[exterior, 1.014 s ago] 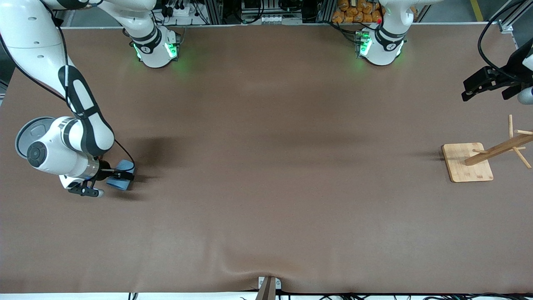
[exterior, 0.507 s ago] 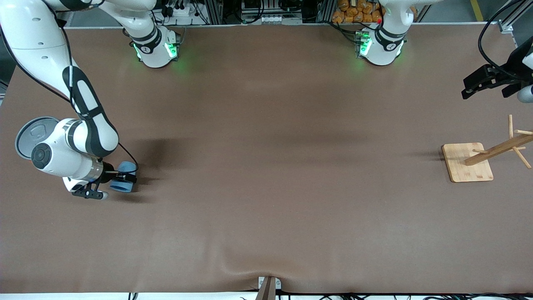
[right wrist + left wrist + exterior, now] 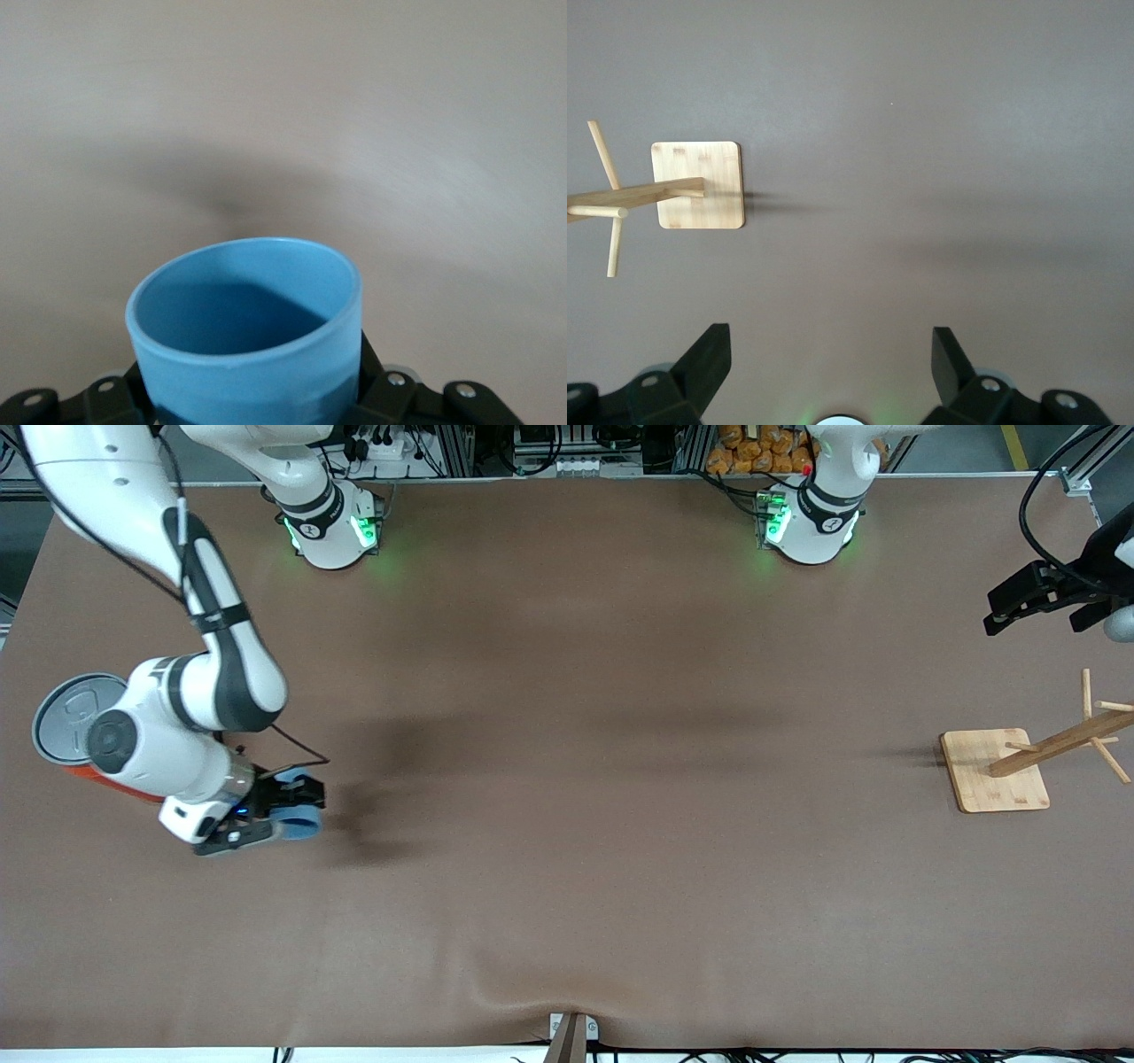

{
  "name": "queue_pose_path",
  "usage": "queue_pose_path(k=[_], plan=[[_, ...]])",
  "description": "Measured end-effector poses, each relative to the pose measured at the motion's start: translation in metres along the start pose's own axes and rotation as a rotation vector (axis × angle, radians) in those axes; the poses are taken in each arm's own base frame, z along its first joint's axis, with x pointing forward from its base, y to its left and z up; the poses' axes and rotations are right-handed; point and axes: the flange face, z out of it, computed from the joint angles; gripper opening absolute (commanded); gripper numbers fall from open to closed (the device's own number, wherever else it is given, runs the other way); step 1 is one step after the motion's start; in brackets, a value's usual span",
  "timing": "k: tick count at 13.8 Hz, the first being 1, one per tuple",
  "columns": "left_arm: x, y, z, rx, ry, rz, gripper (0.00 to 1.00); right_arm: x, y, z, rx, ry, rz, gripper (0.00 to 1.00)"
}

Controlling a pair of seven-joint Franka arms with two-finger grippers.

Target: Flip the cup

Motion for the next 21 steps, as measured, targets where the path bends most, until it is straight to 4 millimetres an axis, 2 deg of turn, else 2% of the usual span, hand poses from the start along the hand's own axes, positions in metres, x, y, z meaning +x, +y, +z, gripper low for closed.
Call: queue_pose_path(k=[4, 7, 8, 11, 13, 14, 15, 18, 21], plan=[[0.0, 0.0, -0.001, -0.008, 0.001, -0.001, 1.0, 0.024, -0.105, 0.006, -0.007, 0.022, -0.432, 0.67], [0.0, 0.0, -0.001, -0.029, 0.0, -0.002, 1.0, 0.036, -0.197, 0.014, -0.042, 0.108, -0.739, 0.67], [0.0, 0.0, -0.002, -0.03, 0.002, -0.004, 1.0, 0.037, -0.232, 0.023, -0.051, 0.133, -0.825, 0.66], [-0.002, -0.01, -0.005, -0.032, 0.007, -0.023, 1.0, 0.03, -0.335, 0.07, -0.079, 0.127, -1.045, 0.65], [-0.002, -0.014, -0.006, -0.034, 0.01, -0.03, 1.0, 0.031, -0.383, 0.095, -0.126, 0.118, -1.157, 0.65], [-0.003, -0.014, -0.007, -0.034, 0.011, -0.031, 1.0, 0.033, -0.394, 0.105, -0.149, 0.116, -1.181, 0.75], [-0.003, -0.014, -0.007, -0.034, 0.012, -0.03, 1.0, 0.036, -0.399, 0.113, -0.171, 0.113, -1.195, 1.0], [-0.003, -0.014, -0.007, -0.034, 0.012, -0.03, 1.0, 0.044, -0.404, 0.124, -0.228, 0.115, -1.216, 1.0], [-0.003, -0.014, -0.008, -0.034, 0.012, -0.029, 1.0, 0.051, -0.407, 0.112, -0.242, 0.128, -1.218, 1.0]])
